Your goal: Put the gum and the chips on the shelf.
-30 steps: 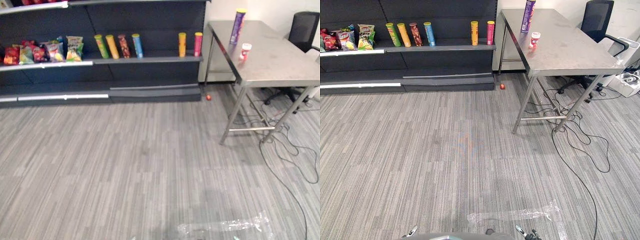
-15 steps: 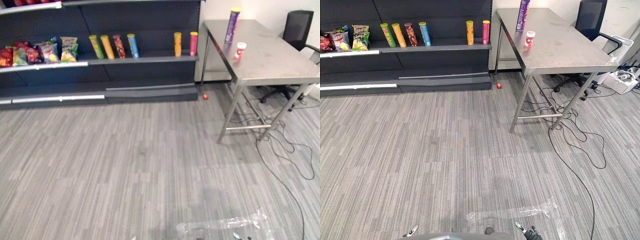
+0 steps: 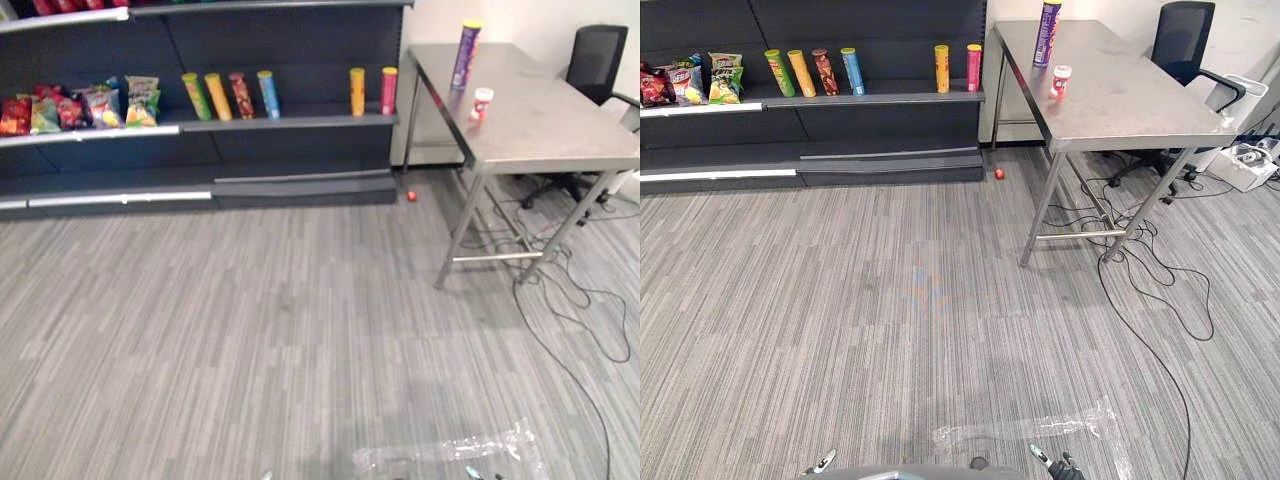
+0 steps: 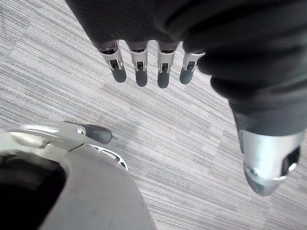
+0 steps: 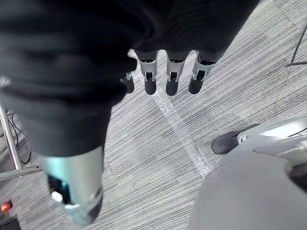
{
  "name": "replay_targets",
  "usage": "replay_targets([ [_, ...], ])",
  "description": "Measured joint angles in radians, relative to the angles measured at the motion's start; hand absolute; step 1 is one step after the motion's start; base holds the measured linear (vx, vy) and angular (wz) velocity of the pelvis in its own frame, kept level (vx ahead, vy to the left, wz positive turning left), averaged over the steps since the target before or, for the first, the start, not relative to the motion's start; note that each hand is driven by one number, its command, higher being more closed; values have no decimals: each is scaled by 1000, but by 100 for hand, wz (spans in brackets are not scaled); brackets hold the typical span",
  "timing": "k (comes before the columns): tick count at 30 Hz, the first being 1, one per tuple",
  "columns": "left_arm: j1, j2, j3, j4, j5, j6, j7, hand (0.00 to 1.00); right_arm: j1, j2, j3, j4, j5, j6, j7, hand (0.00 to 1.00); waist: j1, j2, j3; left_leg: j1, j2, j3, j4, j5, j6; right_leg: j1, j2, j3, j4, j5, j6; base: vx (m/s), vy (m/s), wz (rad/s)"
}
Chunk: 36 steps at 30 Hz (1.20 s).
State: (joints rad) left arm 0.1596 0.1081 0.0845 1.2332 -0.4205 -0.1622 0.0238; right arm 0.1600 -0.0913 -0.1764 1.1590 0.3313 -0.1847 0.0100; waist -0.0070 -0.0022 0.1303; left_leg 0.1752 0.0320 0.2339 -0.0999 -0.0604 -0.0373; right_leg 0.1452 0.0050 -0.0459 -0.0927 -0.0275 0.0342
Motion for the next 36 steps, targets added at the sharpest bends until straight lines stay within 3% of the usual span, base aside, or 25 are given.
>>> replay_targets([
  [32,-21,5,25,-10,-43,-1,13,0,-34,3,28,-4,44,-4,23,0,8,-12,36,-66,5,1,18,-1,-1,-54,5,-1,0,2,-5,-14,-42,0],
  [35,-48,19,41,-25,-70,-1,11,0,-53,20,27,-6,46,-7,24,0,14,-47,74,-162,8,1,222,-35,-39,-71,-19,-7,50,-20,-27,-15,-57,16],
  [36,-51,19,44,-54,-88,-1,10,0,-56,23,27,-14,57,-10,26,0,14,-53,93,-248,21,-2,420,-52,-40,-70,-33,-17,84,-42,-32,-26,-81,21],
])
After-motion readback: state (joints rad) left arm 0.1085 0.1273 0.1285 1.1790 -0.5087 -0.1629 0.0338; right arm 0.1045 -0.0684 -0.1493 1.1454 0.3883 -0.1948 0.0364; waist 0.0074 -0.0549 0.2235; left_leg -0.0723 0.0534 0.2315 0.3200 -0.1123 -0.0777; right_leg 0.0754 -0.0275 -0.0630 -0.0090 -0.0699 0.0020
